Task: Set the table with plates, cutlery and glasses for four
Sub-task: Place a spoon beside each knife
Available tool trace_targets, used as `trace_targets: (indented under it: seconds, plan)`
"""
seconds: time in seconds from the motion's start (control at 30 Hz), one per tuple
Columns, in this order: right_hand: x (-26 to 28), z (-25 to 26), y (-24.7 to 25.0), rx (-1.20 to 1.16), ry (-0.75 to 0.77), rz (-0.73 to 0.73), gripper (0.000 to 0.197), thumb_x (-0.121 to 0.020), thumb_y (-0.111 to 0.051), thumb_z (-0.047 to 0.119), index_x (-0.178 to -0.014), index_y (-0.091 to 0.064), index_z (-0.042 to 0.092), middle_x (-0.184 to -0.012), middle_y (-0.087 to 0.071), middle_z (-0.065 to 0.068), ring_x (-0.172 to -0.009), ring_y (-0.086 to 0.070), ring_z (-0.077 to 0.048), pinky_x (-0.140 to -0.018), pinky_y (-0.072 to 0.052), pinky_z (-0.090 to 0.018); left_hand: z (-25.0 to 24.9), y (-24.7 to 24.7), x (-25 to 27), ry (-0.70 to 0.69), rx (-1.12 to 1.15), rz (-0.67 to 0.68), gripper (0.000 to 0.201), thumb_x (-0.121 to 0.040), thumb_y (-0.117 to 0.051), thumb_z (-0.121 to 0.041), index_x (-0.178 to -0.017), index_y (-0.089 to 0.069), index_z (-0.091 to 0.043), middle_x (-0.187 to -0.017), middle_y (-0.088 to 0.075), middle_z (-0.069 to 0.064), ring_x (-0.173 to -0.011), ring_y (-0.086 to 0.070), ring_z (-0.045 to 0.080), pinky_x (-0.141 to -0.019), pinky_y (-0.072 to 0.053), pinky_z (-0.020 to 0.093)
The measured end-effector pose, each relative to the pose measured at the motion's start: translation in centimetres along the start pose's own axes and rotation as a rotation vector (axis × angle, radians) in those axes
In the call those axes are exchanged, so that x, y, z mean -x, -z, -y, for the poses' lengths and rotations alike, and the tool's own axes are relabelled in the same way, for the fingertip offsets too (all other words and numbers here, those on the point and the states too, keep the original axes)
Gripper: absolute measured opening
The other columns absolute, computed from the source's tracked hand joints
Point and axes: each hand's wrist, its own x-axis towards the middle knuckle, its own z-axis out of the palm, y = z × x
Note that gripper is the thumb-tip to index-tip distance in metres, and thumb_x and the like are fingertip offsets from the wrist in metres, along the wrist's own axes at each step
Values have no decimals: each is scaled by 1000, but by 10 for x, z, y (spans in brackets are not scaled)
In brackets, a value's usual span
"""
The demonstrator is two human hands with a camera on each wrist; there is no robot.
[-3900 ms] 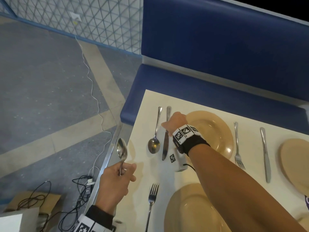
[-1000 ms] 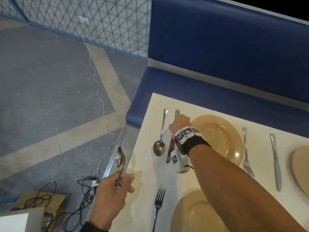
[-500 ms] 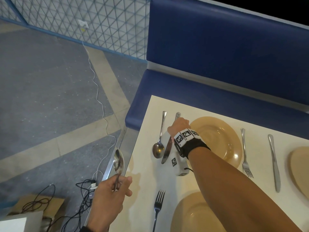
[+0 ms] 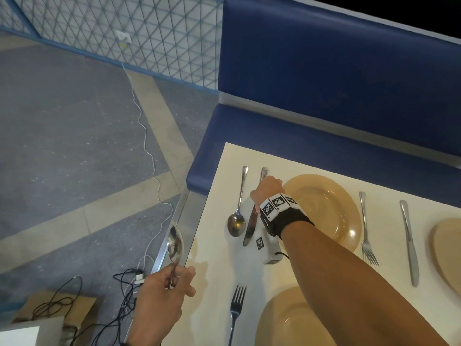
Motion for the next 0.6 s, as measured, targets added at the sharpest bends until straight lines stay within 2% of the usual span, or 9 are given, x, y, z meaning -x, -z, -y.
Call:
trace_targets:
  seconds: [0.13, 0.23, 0.3, 0.4, 0.5, 0.6]
  plan:
    - [-1, 1, -1, -1, -2, 14, 28, -88, -68, 13, -111, -59, 2, -116, -61, -15, -82, -59, -24, -62, -46, -25, 0, 0, 0, -3, -14, 3, 19, -91, -71, -26, -82, -73, -10, -63, -72, 8, -42, -38, 18, -39, -34, 21]
    - [-3, 0, -2, 11, 2, 19, 26, -86, -70, 13, -108, -61, 2, -112, -64, -14, -76, -57, -22, -53, -41, -23, 0, 0, 0, -7, -4, 5, 19, -90, -72, -27, -81, -73, -10, -63, -72, 8, -44, -39, 19, -40, -34, 23]
    - [-2, 1, -1, 12, 7, 15, 27, -87, -70, 13, -110, -61, 1, -112, -63, -14, -76, -57, -22, -57, -43, -24, 0, -2, 0, -2, -2, 10, 19, -90, -72, -27, -81, -73, -10, -63, -72, 8, -43, -39, 18, -39, -34, 23]
    - [-3, 0, -1, 2, 2, 17, 31, -88, -68, 13, -114, -59, 1, -116, -60, -14, -87, -62, -25, -69, -47, -25, 0, -3, 2, -2, -10, 13, 20, -90, -72, -28, -80, -73, -11, -63, -72, 8, -42, -40, 18, -39, -35, 23]
    - [-2, 0, -2, -15, 8, 10, 29, -88, -68, 13, -114, -59, 2, -116, -59, -15, -82, -57, -23, -70, -47, -25, 0, -2, 2, 0, -7, 9, 20, -90, -72, -28, -80, -73, -10, -63, -72, 8, -43, -41, 18, -39, -35, 23]
    - [-2, -2, -2, -19, 6, 10, 23, -88, -69, 13, -105, -58, 4, -111, -60, -14, -76, -55, -20, -67, -45, -25, -1, -3, 3, 0, -15, 13, 20, -90, -71, -28, -81, -73, -10, -63, -72, 8, -42, -41, 17, -39, -36, 23]
